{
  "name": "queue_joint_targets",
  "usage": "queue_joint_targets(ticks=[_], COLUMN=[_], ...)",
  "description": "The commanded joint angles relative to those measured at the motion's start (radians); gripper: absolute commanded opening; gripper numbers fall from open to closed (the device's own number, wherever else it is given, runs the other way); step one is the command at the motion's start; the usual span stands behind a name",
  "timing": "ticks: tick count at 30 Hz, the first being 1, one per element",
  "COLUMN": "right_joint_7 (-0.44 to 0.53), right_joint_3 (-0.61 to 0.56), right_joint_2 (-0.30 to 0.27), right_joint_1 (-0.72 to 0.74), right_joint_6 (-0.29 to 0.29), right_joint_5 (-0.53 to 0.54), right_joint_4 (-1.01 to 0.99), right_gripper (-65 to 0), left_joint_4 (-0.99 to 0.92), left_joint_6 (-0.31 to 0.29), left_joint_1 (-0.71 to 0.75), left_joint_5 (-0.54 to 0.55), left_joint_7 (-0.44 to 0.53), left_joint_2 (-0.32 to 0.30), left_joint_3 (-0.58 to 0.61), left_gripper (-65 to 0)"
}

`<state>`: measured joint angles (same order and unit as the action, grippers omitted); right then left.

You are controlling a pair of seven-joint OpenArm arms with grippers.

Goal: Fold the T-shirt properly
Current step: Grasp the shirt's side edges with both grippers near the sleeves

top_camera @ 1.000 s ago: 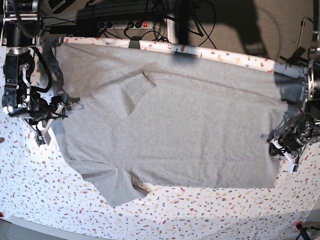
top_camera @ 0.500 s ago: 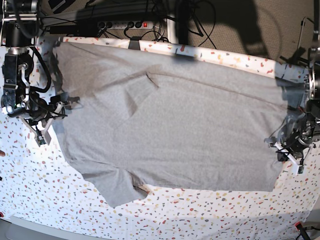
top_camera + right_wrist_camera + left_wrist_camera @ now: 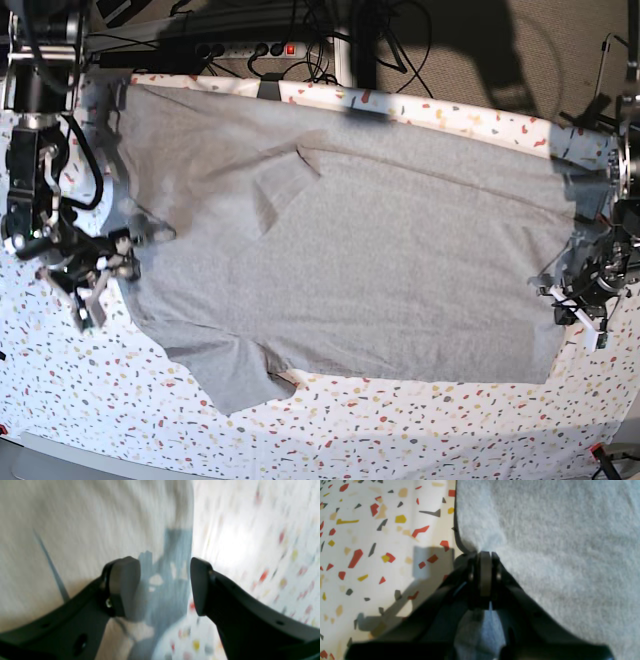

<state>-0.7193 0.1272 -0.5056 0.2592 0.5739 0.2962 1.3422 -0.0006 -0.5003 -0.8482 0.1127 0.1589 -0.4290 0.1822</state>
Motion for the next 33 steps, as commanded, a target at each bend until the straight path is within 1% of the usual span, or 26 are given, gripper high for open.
queue_joint_targets(ticks=[1, 3, 5, 10, 13, 15, 18, 20, 22, 24, 27, 30, 33], right_joint_7=[0.024, 0.027, 0.011, -0.085, -0.082, -0.054, -0.021, -0.013, 0.008, 0.047, 0.113, 0.179, 0.234], right_joint_3=[-0.004, -0.033, -0.074, -0.201, -0.255, -0.274, -0.278, -0.278, -0.278, -0.278, -0.278, -0.278, -0.278], right_joint_2=[-0.018, -0.018, -0.017, -0.007, -0.006, -0.006, 0.001, 0.009, 0.021, 0.034, 0.053, 0.066, 0.063], right_joint_1=[0.054, 0.13, 0.217, 0.444, 0.537, 0.581, 0.615, 0.616, 0.616, 0.616, 0.616, 0.616, 0.617], right_joint_6=[0.002, 0.002, 0.002, 0.001, -0.005, -0.008, -0.016, -0.015, 0.002, 0.016, 0.015, 0.001, -0.025], right_joint_5=[0.035, 0.08, 0.082, 0.075, 0.074, 0.055, -0.004, -0.022, -0.051, -0.092, -0.169, -0.237, -0.263], right_joint_4=[-0.01, -0.085, -0.185, -0.469, -0.601, -0.671, -0.753, -0.802, -0.857, -0.897, -0.948, -0.984, -0.987], right_gripper=[-28.9, -28.9, -28.9, -28.9, -28.9, -28.9, -28.9, -29.0, -29.0, -29.0, -29.0, -29.0, -29.0], left_joint_4=[0.001, 0.001, 0.001, 0.001, 0.001, 0.001, 0.001, 0.001, 0.001, 0.001, 0.001, 0.001, 0.001], left_joint_6=[0.0, 0.0, 0.0, 0.0, 0.0, 0.0, 0.0, 0.0, 0.0, 0.0, 0.0, 0.0, 0.0], left_joint_1=[-0.035, -0.035, -0.035, -0.033, -0.032, -0.032, -0.032, -0.032, -0.032, -0.032, -0.032, -0.029, -0.027], left_joint_5=[0.012, 0.012, 0.012, 0.012, 0.011, 0.012, 0.012, 0.012, 0.012, 0.012, 0.012, 0.011, 0.011], left_joint_7=[0.028, 0.029, 0.029, 0.029, 0.029, 0.03, 0.052, 0.061, 0.069, 0.068, 0.068, 0.067, 0.068], left_joint_2=[-0.014, -0.015, -0.014, -0.014, -0.015, -0.015, -0.015, -0.014, -0.014, -0.014, -0.015, -0.015, -0.015], left_joint_3=[-0.003, -0.003, -0.003, -0.003, -0.003, -0.003, -0.003, -0.003, -0.003, -0.003, -0.003, -0.003, -0.003], left_gripper=[-65.0, -65.0, -65.0, -65.0, -65.0, -65.0, -65.0, -65.0, -65.0, -65.0, -65.0, -65.0, -65.0])
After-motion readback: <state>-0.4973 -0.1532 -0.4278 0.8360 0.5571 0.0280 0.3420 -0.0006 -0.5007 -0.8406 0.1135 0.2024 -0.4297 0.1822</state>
